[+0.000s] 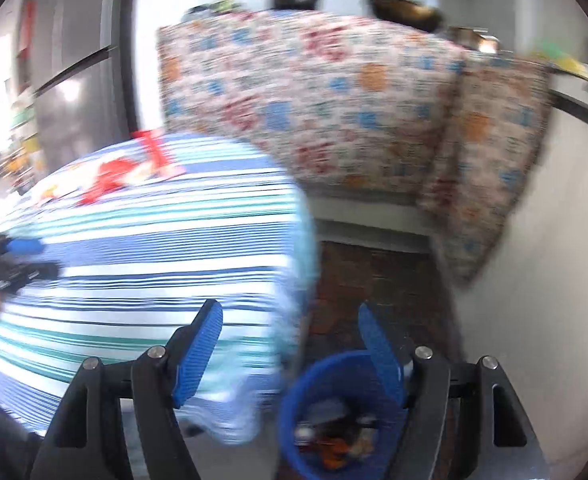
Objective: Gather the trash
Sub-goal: 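Move both grippers back over the table toward the remaining trash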
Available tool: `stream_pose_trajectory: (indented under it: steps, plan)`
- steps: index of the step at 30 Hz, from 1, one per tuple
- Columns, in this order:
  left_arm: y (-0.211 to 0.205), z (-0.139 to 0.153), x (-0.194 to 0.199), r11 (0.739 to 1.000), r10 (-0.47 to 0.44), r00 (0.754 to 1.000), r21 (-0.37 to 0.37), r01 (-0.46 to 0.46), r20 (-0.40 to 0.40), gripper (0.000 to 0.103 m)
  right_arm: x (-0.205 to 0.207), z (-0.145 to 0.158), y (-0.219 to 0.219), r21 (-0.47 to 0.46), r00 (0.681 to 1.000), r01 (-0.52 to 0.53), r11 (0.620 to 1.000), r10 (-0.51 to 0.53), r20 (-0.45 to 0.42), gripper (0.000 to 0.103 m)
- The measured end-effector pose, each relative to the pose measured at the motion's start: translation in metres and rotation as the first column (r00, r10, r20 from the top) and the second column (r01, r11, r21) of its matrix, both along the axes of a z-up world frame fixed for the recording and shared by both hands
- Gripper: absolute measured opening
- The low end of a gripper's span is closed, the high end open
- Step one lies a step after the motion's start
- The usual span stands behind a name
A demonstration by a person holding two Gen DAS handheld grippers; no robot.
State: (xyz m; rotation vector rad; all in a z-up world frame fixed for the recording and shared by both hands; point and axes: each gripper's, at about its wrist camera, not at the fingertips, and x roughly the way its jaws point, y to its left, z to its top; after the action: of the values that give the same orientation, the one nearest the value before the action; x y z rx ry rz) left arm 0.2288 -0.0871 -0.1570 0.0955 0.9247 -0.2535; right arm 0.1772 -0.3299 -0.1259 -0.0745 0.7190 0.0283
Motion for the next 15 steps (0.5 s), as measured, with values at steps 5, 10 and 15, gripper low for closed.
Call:
stream_pose_trajectory:
  steps: [5,10,15]
  plan:
    - [0.057,-0.005,0.013,0.989,0.146,0.989,-0.008,-0.146,0.009,0.095,0.024,-0.009,0.092,-0.023,0.983,-0.18,0.983,0.179,-0.046,0.072]
    - [0.089,-0.009,0.021,0.972,0.227,0.974,0.055,-0.228,0.018,0.098,0.055,-0.021,0.151,-0.037,0.966,-0.24,0.97,0.235,-0.103,0.072]
    - [0.116,-0.011,0.031,0.963,0.259,0.966,0.072,-0.258,0.004,0.103,0.099,-0.04,0.191,0.023,0.959,-0.218,0.976,0.218,-0.18,0.072]
